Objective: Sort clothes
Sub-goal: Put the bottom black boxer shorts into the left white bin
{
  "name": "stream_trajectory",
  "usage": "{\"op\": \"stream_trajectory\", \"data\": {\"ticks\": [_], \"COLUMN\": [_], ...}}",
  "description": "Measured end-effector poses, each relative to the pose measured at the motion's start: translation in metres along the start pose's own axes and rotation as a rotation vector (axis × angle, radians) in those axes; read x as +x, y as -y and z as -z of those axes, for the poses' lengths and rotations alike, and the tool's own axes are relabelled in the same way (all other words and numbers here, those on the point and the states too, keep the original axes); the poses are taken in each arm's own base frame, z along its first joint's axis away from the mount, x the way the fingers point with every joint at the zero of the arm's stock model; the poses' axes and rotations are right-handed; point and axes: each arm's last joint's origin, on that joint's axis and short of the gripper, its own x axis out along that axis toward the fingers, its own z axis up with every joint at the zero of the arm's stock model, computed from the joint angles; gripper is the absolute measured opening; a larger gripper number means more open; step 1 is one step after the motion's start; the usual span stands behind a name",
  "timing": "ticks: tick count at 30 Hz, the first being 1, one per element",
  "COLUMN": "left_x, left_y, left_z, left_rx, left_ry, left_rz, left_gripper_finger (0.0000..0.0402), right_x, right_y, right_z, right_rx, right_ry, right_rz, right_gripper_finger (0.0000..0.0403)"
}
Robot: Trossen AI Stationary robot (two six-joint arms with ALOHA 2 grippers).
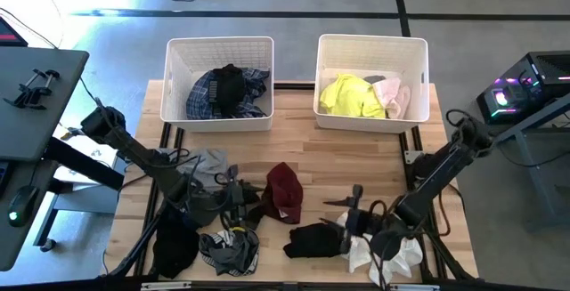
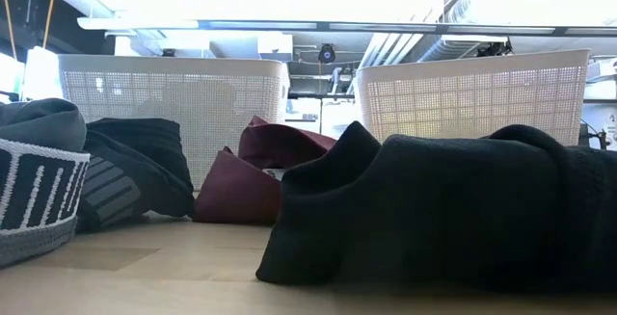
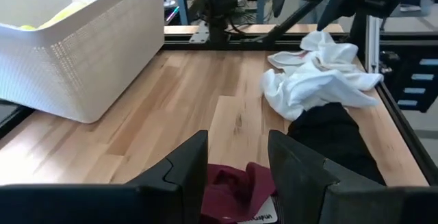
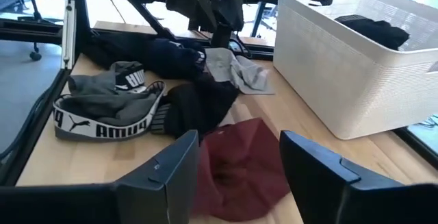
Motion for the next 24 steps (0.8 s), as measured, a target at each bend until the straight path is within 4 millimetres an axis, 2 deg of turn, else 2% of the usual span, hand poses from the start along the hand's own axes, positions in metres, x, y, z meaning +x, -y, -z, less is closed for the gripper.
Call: {"op": "stream_trajectory", "data": {"ticks": [7,18,24], "left_x": [-0.002,-0.024,-0.04], "left_y": [0.002,0.006,0.006], "left_z": [0.0,-0.008,-0.004], "left_rx": [0.005,0.041,0.075], "left_ry": [-0.002,0.028,-0.018], "left_rz": [0.02,0.103,0.134], "left_gripper_finger": [0.014,0.014,0.014], "right_x": [0.002,0.002,0.003], "right_y": [-0.005,-0.006,-0.006], "right_z": [-0.005,-0.009,-0.009], "right_rx": [0.045,0.082,0.084], "right_ry": [0.05,0.074,0.074], "right_rz": [-0.012,-0.018,-0.017], "right_gripper_finger": [0.0193,0.0193,0.0193]}}
